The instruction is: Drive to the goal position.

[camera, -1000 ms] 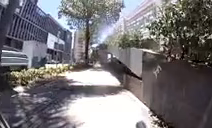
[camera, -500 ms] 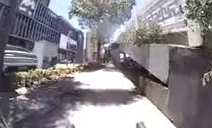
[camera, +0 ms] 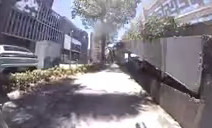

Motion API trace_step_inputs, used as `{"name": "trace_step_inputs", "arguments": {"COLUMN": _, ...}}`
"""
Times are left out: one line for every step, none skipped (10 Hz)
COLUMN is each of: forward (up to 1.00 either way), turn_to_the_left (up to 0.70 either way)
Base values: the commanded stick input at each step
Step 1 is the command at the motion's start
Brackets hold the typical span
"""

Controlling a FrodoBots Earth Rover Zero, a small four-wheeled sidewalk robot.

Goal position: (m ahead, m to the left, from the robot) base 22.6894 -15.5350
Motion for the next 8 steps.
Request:
{"name": "trace_step_inputs", "arguments": {"forward": 0.7, "turn_to_the_left": 0.0}}
{"name": "trace_step_inputs", "arguments": {"forward": 0.7, "turn_to_the_left": 0.0}}
{"name": "trace_step_inputs", "arguments": {"forward": 0.7, "turn_to_the_left": 0.0}}
{"name": "trace_step_inputs", "arguments": {"forward": 0.7, "turn_to_the_left": 0.0}}
{"name": "trace_step_inputs", "arguments": {"forward": 0.7, "turn_to_the_left": 0.0}}
{"name": "trace_step_inputs", "arguments": {"forward": 0.7, "turn_to_the_left": 0.0}}
{"name": "trace_step_inputs", "arguments": {"forward": 0.7, "turn_to_the_left": 0.0}}
{"name": "trace_step_inputs", "arguments": {"forward": 0.7, "turn_to_the_left": 0.0}}
